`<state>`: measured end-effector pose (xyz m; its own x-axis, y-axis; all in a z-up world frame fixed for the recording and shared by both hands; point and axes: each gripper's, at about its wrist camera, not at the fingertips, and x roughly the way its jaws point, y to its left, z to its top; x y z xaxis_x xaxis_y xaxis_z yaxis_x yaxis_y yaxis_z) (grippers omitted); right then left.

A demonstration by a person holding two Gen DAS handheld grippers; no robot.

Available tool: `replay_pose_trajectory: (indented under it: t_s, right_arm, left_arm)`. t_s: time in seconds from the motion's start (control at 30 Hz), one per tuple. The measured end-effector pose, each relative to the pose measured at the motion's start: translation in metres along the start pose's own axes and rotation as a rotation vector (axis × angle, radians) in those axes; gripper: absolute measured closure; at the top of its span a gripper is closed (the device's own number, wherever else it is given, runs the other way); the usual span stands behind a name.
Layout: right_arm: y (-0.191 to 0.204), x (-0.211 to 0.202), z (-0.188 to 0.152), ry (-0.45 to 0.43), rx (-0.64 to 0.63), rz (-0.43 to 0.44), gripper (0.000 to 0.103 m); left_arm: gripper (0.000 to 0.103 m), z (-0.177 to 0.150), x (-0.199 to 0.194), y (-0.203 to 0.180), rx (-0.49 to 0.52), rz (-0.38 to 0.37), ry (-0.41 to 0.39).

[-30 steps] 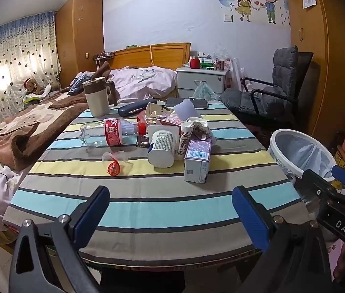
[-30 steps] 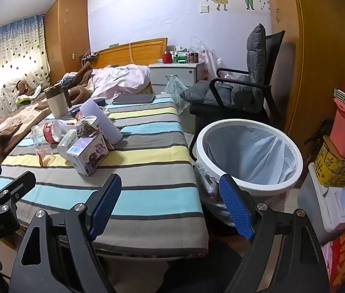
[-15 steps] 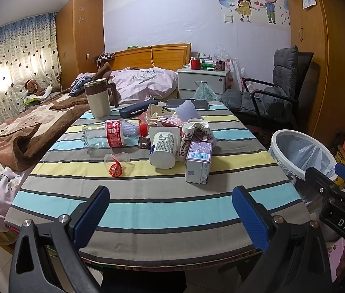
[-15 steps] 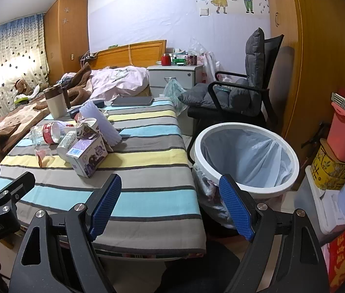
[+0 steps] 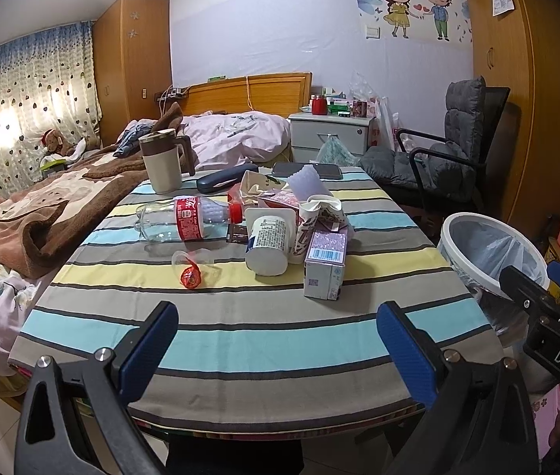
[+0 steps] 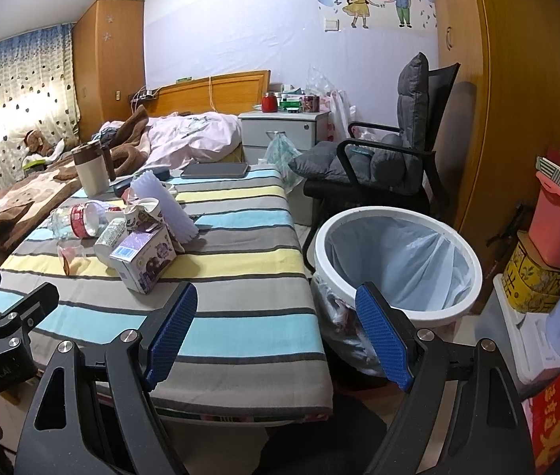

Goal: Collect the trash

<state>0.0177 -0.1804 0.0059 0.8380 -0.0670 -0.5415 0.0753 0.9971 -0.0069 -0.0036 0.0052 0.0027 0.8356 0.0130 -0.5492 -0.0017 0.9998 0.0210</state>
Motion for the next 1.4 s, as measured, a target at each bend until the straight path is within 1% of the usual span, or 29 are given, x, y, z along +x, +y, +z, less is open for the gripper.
replay_pose_trajectory:
  t_s: [1.4]
  right_arm:
    - [0.0031,-0.0021,0.0009,-0.013,-0.005,-0.004,0.02]
  left_arm:
    - [0.001,0.0002,0.0006,0.0021,-0.004,0.003,-0.001]
